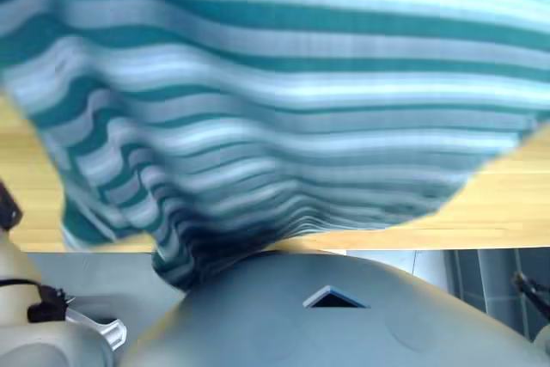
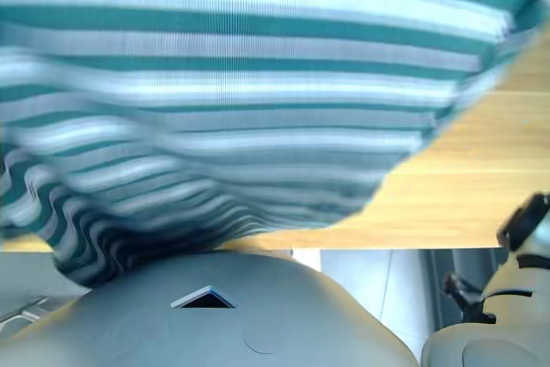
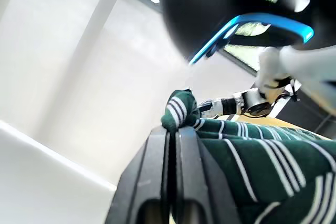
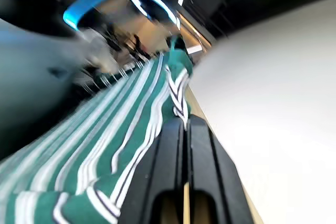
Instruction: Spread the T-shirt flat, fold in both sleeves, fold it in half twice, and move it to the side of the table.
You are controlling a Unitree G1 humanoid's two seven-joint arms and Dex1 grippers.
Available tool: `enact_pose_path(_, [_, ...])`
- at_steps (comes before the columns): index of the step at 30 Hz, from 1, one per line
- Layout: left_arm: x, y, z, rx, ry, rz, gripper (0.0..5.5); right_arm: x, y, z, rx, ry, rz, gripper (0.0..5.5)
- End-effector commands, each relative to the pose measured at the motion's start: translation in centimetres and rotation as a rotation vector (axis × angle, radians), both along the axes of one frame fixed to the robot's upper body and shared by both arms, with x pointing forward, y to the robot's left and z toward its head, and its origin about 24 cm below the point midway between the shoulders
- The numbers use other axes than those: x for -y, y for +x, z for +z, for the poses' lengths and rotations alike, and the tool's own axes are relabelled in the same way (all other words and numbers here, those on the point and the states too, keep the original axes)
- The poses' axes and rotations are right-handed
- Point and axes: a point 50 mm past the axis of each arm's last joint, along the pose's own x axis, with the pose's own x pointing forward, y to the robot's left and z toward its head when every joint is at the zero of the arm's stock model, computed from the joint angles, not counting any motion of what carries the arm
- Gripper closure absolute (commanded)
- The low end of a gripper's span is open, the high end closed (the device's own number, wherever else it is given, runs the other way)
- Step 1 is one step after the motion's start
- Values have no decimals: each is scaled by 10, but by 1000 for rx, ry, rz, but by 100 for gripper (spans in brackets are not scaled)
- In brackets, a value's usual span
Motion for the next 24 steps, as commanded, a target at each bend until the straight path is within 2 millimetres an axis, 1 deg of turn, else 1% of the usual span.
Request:
enact_pose_path(1, [31, 134, -19, -347, 126, 650, 546, -30, 132, -14, -154, -193, -781, 550])
enact_pose_path(2, [31, 151, -25, -349, 136, 910, 546, -30, 145, -13, -121, -233, -961, 550])
enact_pose_path(3, [27, 162, -25, -318, 105, 1134, 546, -29, 153, -10, -71, -248, -1130, 550])
enact_pose_path(4, [22, 168, -20, -257, 60, 1333, 546, -28, 158, -2, -6, -244, -1282, 550])
enact_pose_path(5, [17, 170, -13, -199, 6, 1471, 546, -26, 160, 8, 56, -203, -1401, 550])
enact_pose_path(6, [13, 169, 1, -146, -77, 1557, 546, -27, 160, 23, 128, -149, -1474, 550])
enact_pose_path(7, [12, 164, 22, -81, -185, 1602, 546, -27, 156, 43, 208, -55, -1530, 550])
enact_pose_path(8, [11, 157, 47, -71, -357, 1588, 546, -25, 150, 66, 288, 48, -1567, 550])
enact_pose_path(9, [11, 149, 67, -55, -489, 1558, 546, -23, 142, 84, 369, 121, -1595, 550])
enact_pose_path(10, [11, 142, 81, -13, -557, 1534, 546, -21, 137, 96, 435, 158, -1611, 550])
enact_pose_path(11, [13, 139, 86, 89, -538, 1547, 546, -21, 136, 95, 459, 154, -1598, 550])
enact_pose_path(12, [16, 143, 76, 170, -465, 1546, 546, -21, 141, 81, 447, 102, -1578, 550])
enact_pose_path(14, [20, 157, 29, 265, -264, 1549, 546, -21, 152, 35, 414, -46, -1551, 550])
enact_pose_path(16, [18, 167, -31, 330, -60, 1560, 546, -18, 158, -15, 391, -177, -1540, 550])
enact_pose_path(17, [15, 169, -64, 316, 11, 1553, 546, -14, 158, -42, 368, -229, -1536, 550])
enact_pose_path(18, [10, 168, -93, 297, 64, 1548, 546, -11, 156, -66, 340, -275, -1530, 550])
enact_pose_path(20, [3, 159, -153, 188, 140, 1513, 546, -6, 148, -115, 258, -371, -1476, 550])
enact_pose_path(21, [4, 151, -186, 120, 208, 1457, 546, -7, 142, -139, 212, -422, -1420, 550])
enact_pose_path(22, [5, 138, -222, 21, 302, 1381, 546, -8, 134, -165, 131, -475, -1335, 550])
enact_pose_path(23, [6, 123, -254, -61, 390, 1296, 546, -10, 124, -188, 32, -508, -1226, 550])
enact_pose_path(24, [6, 109, -278, -148, 460, 1225, 546, -13, 114, -205, -39, -543, -1118, 550])
